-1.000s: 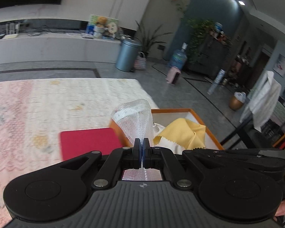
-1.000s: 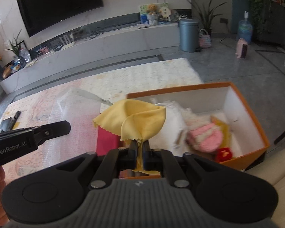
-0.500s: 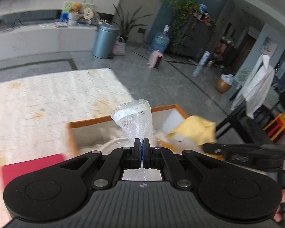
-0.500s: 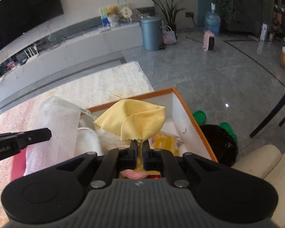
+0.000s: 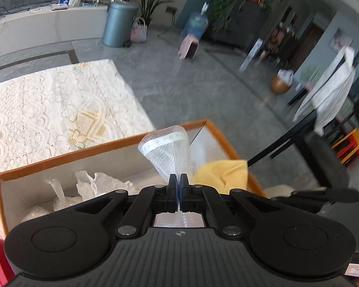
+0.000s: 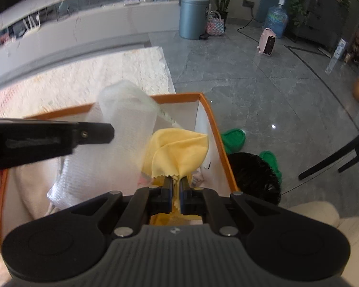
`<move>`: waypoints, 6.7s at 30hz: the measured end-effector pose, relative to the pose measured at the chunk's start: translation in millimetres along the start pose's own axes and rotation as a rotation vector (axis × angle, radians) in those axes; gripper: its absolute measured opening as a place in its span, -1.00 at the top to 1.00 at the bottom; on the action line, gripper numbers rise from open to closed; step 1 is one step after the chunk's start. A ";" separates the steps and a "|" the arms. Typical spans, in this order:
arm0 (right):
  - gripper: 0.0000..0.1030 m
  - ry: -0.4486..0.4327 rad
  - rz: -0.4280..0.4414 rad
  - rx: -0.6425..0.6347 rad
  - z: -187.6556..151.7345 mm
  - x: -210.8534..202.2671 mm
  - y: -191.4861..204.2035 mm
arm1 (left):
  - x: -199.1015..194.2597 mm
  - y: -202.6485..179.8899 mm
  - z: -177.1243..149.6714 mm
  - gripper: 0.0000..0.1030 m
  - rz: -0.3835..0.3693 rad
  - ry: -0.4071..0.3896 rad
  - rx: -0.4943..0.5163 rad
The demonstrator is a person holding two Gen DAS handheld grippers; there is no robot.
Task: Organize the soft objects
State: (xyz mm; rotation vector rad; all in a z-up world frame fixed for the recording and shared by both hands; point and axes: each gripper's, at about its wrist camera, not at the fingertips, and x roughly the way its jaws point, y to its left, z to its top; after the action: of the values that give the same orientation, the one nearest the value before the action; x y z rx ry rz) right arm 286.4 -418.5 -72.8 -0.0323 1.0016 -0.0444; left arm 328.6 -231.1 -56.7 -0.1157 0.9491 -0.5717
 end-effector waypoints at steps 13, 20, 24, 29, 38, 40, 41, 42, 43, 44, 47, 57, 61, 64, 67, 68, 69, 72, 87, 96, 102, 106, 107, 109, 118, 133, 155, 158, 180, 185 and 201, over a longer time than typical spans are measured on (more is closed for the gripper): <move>0.73 0.117 -0.020 -0.102 -9.3 31.4 13.7 | 12.4 -0.8 -7.0 0.04 0.078 0.081 0.024; -0.04 0.103 -0.048 -0.160 -7.1 9.4 17.9 | -22.4 -11.5 -4.6 -0.35 0.071 0.004 0.049; -0.41 0.076 -0.060 -0.158 -7.1 -13.8 19.5 | -54.1 -16.4 -4.1 -0.50 0.043 -0.065 0.062; -0.68 0.050 -0.065 -0.179 -14.6 -43.5 30.8 | -92.3 -20.8 -8.6 -0.57 0.037 -0.130 0.082; -0.77 -0.045 -0.024 -0.147 -42.3 -110.3 63.2 | -167.2 -24.8 -43.4 -0.58 0.091 -0.278 0.130; -0.84 -0.078 -0.007 -0.124 -51.9 -123.9 72.7 | -184.9 -23.9 -56.9 -0.58 0.120 -0.321 0.140; -0.87 -0.099 -0.001 -0.107 -55.7 -130.3 76.6 | -192.8 -22.5 -63.3 -0.58 0.135 -0.338 0.149; -0.87 -0.121 0.005 -0.089 -59.4 -136.6 80.4 | -200.4 -21.1 -69.3 -0.57 0.155 -0.350 0.157; -0.87 -0.141 0.013 -0.074 -62.6 -142.3 84.4 | -208.2 -20.0 -75.2 -0.57 0.178 -0.365 0.166; -0.87 -0.160 0.021 -0.056 -65.2 -147.6 88.7 | -214.6 -19.3 -81.0 -0.57 0.200 -0.376 0.174; -0.89 -0.201 0.051 -0.013 -71.2 -161.1 100.2 | -234.4 -15.6 -96.1 -0.58 0.262 -0.413 0.187; -0.94 -0.368 0.038 -0.020 -100.6 -198.7 154.3 | -266.2 -1.5 -145.7 -0.67 0.461 -0.488 0.160; -0.94 -0.423 0.013 -0.027 -114.1 -209.8 170.3 | -269.2 9.1 -161.3 -0.69 0.507 -0.494 0.113; -0.94 -0.453 0.025 -0.034 -125.3 -214.9 179.2 | -278.2 20.6 -178.9 -0.81 0.542 -0.513 0.075; -0.95 -0.481 0.042 -0.028 -137.8 -213.8 184.1 | -281.2 26.1 -192.2 -0.88 0.572 -0.551 0.042; -0.95 -0.486 0.043 -0.021 -142.3 -211.9 184.7 | -280.1 25.5 -194.1 -0.93 0.580 -0.553 0.034; -0.95 -0.485 0.042 -0.017 -145.9 -209.5 185.1 | -279.6 27.7 -197.2 -0.93 0.587 -0.553 0.029; -0.95 -0.480 0.055 0.001 -157.3 -202.7 184.9 | -278.5 34.6 -207.9 -0.94 0.596 -0.535 0.033; -0.95 -0.443 0.072 0.031 -185.1 -181.6 191.4 | -265.0 38.7 -233.7 -0.96 0.598 -0.450 -0.023; -0.95 -0.440 0.095 0.043 -191.2 -181.4 190.2 | -265.7 33.0 -235.6 -0.96 0.609 -0.432 -0.025; -0.95 -0.444 0.101 0.034 -192.8 -183.4 190.8 | -268.7 31.8 -236.5 -0.96 0.622 -0.430 -0.025; -0.95 -0.448 0.100 0.031 -193.0 -184.0 189.9 | -270.4 31.0 -237.2 -0.96 0.626 -0.430 -0.024; -0.95 -0.449 0.101 0.031 -193.1 -184.4 189.8 | -270.8 31.0 -237.4 -0.96 0.627 -0.430 -0.023; -0.95 -0.451 0.102 0.030 -193.4 -184.7 189.8 | -270.9 31.1 -237.4 -0.96 0.628 -0.431 -0.024; -0.95 -0.452 0.101 0.017 -194.0 -185.9 191.9 | -272.9 32.0 -237.4 -0.96 0.630 -0.432 -0.023; -0.95 -0.443 0.104 0.005 -195.0 -184.0 195.0 | -273.0 35.6 -239.6 -0.96 0.628 -0.422 -0.037; -0.95 -0.424 0.109 -0.007 -195.7 -179.9 199.8 | -271.1 37.3 -240.6 -0.96 0.625 -0.419 -0.049; -0.95 -0.424 0.108 -0.007 -196.0 -180.1 200.0 | -270.9 37.2 -240.7 -0.96 0.628 -0.420 -0.047; -0.95 -0.419 0.105 -0.015 -197.0 -178.4 202.9 | -271.7 35.8 -239.9 -0.96 0.628 -0.423 -0.042; -0.95 -0.418 0.105 -0.018 -197.4 -177.7 203.9 | -271.8 35.8 -239.8 -0.96 0.627 -0.422 -0.046; -0.95 -0.410 0.110 -0.024 -198.5 -173.8 205.3 | -272.7 36.8 -241.5 -0.96 0.622 -0.420 -0.051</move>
State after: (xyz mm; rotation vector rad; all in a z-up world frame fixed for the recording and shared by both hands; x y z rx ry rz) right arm 30.2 -205.8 -43.3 -0.0075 0.5925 0.0727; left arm 29.9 -24.4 -10.8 0.0182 0.5431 0.0570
